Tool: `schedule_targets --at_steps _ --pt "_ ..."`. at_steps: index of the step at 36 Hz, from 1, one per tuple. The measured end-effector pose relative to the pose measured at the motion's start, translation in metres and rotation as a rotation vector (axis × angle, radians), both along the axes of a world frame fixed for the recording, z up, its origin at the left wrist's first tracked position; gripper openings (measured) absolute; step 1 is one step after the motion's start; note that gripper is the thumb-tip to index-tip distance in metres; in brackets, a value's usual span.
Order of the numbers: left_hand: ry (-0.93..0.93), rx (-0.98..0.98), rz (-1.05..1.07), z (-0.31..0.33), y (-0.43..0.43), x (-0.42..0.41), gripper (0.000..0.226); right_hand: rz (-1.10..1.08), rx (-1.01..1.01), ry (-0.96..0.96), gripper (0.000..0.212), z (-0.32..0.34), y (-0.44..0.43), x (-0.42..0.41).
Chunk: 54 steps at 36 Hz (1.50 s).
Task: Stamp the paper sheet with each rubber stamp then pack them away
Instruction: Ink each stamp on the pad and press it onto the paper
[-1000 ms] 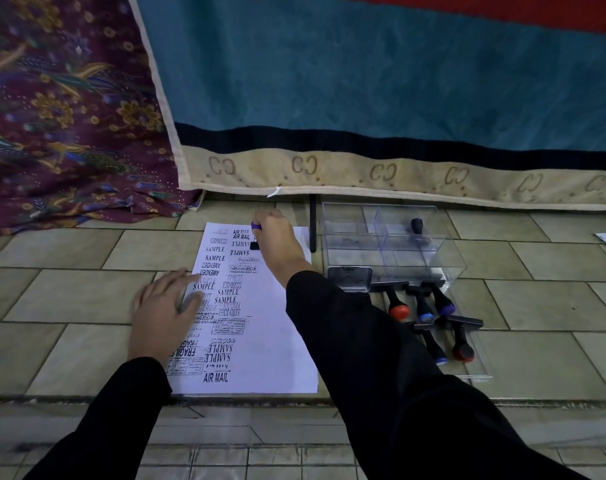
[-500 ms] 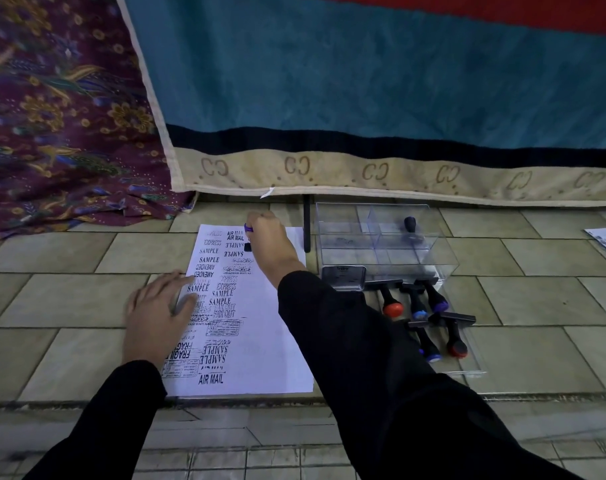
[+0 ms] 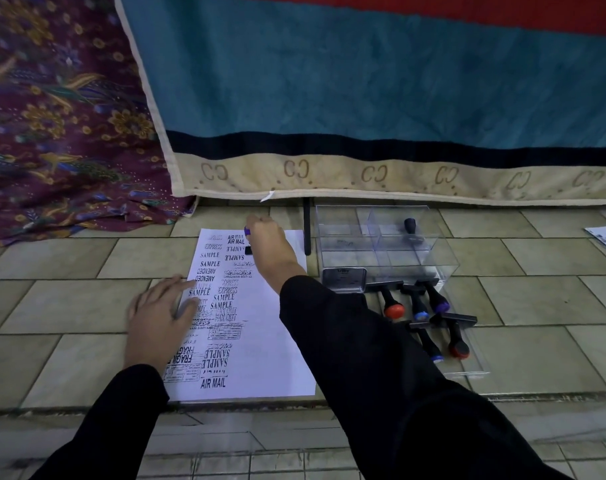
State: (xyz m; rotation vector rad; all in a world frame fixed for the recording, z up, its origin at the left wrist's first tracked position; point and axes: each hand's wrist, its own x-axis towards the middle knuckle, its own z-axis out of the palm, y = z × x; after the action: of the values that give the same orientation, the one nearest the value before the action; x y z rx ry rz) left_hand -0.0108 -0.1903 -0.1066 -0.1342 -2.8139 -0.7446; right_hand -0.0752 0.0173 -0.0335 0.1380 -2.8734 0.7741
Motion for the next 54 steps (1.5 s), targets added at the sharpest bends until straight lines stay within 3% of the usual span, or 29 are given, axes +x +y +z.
schedule_targets --at_steps 4,8,11,15,19,25,36,43,49,54 --pt "-0.001 -0.002 0.000 -0.001 -0.001 -0.001 0.042 -0.038 -0.185 0.116 0.024 0.008 0.010 0.005" --pt "0.008 -0.001 -0.006 -0.002 -0.001 -0.001 0.041 -0.071 -0.383 0.348 0.044 0.029 0.030 0.017" --pt "0.005 -0.004 -0.007 -0.003 -0.002 -0.001 0.042 -0.118 -0.435 0.480 0.035 0.044 0.056 0.034" --pt "0.007 -0.007 -0.005 -0.002 -0.002 -0.002 0.042 -0.219 -0.457 0.510 0.025 0.047 0.096 0.073" --pt "0.010 -0.008 -0.011 -0.003 -0.002 -0.002 0.041 -0.286 -0.481 0.416 0.019 0.032 0.131 0.123" --pt "0.013 -0.002 -0.006 -0.002 0.000 -0.001 0.040 -0.368 -0.385 0.377 0.016 0.004 0.171 0.173" --pt "0.012 -0.003 -0.015 0.000 0.000 0.001 0.041 -0.374 0.020 0.291 0.022 -0.034 0.184 0.202" --pt "0.009 -0.002 -0.012 -0.002 -0.001 0.001 0.041 -0.395 0.113 0.215 0.030 -0.042 0.187 0.205" --pt "0.005 -0.001 -0.014 -0.003 -0.002 0.000 0.041 -0.425 0.171 0.290 0.016 -0.033 0.187 0.200" --pt "0.005 -0.007 -0.007 -0.002 -0.001 0.000 0.041 -0.449 0.089 0.378 0.009 -0.009 0.196 0.174"
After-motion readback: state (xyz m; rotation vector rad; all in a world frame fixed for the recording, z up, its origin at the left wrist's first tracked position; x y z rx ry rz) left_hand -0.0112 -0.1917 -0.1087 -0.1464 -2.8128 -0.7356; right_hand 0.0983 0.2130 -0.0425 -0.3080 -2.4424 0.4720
